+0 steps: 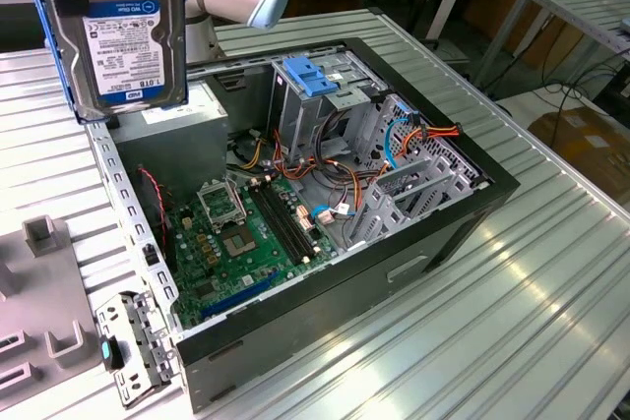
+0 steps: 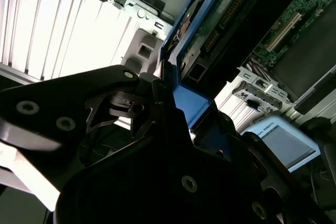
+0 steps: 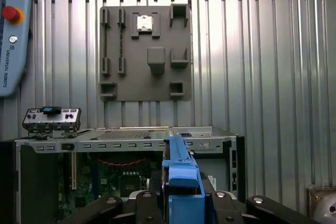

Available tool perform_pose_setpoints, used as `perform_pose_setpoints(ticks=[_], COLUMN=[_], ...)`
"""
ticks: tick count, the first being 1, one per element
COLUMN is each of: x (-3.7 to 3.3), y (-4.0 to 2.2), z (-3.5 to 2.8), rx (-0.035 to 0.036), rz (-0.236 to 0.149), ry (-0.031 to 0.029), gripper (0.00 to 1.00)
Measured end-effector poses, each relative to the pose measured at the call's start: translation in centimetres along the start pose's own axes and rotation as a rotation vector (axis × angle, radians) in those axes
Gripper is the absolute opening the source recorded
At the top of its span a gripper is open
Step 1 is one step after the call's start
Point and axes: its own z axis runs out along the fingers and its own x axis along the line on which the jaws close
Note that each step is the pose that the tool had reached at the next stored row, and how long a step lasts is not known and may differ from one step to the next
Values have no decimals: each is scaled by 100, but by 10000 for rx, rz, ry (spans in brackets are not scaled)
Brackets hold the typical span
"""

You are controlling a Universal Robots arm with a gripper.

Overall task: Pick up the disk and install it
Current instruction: 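Pick up the disk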

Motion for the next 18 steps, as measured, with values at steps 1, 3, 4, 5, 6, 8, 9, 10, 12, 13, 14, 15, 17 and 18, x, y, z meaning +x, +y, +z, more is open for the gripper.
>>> perform_pose_setpoints(ticks=[1, 3, 4, 5, 6, 8, 9, 10, 12, 13, 14, 15, 17, 18], x=[2, 1, 0, 1, 1, 1, 1, 1, 0, 0, -1, -1, -3, -4], y=[-36, -99, -125, -165, -181, -246, -284, -311, -382, -408, -432, -453, -531, -576], z=[6, 17, 21, 26, 28, 32, 34, 35, 38, 38, 39, 39, 40, 41], rx=[3, 7, 9, 10, 10, 11, 11, 11, 12, 12, 12, 12, 13, 13], rz=[2, 7, 10, 11, 11, 12, 13, 13, 13, 13, 13, 14, 17, 18], ry=[4, 11, 13, 14, 16, 23, 26, 29, 38, 42, 47, 52, 76, 92], gripper=[37, 37, 37, 37, 37, 37, 37, 37, 37, 37, 37, 37, 37, 37])
